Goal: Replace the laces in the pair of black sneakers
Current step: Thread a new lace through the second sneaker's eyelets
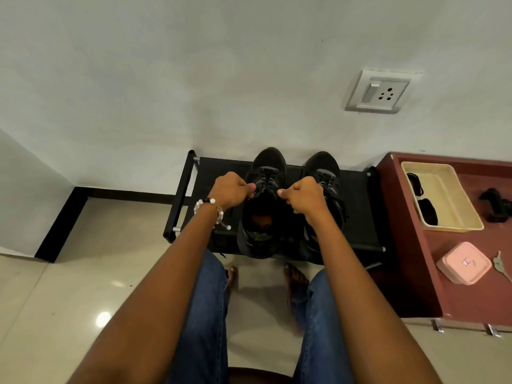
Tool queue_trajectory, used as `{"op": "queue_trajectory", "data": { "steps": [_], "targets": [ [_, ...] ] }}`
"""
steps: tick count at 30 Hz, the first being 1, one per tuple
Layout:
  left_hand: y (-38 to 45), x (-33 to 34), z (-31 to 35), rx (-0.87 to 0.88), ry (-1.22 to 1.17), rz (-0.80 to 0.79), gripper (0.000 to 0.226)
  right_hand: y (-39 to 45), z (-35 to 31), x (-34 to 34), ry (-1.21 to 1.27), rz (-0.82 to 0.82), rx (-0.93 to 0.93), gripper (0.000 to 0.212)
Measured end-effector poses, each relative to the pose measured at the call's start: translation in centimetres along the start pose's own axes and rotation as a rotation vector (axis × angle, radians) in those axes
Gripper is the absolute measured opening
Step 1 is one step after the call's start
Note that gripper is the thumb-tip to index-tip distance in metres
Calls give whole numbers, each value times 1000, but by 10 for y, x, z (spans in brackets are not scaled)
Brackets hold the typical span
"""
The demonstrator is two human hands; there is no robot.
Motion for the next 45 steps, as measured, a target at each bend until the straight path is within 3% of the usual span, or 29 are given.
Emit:
{"op": "queue_trajectory", "data": {
  "steps": [3, 8, 15, 18, 21, 25, 28, 31, 38, 45],
  "targets": [
    [-7, -21, 20, -128, -213, -96, 34, -7, -20, -17, 79, -111, 107, 28],
    [-26, -60, 59, -148, -486, -60, 28, -27, -66, -50, 185, -137, 129, 23],
    [-61, -113, 112, -33, -582, 39, 23, -57, -131, -104, 287, 9, -45, 16],
    [-75, -137, 137, 37, -504, 184, 20, -71, -157, -129, 358, 94, -166, 8],
    [-93, -156, 159, 87, -605, 276, 16, -90, -181, -148, 494, 68, -268, 6],
    [-114, -171, 188, 147, -891, 142, 10, -108, -209, -168, 700, -34, -293, 14],
    [-121, -182, 202, 116, -1058, 48, 11, -111, -221, -180, 706, -79, -355, 21],
    [-124, -190, 210, 169, -992, 79, 21, -110, -225, -192, 618, -39, -461, 20],
    [-121, -185, 215, 238, -876, 233, 17, -104, -231, -186, 440, 197, -548, 18],
    [-111, -182, 221, 304, -799, 347, 14, -96, -232, -176, 653, 197, -535, 15]
  ]
}}
Point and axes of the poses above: each hand's wrist, its own y-axis towards the middle knuckle, its own x-axis out of the palm, z = x × y, the point moved 2 cm from there along y, towards the middle knuckle, and after that the axes turned 5 degrees about z, right-handed, at the moved point
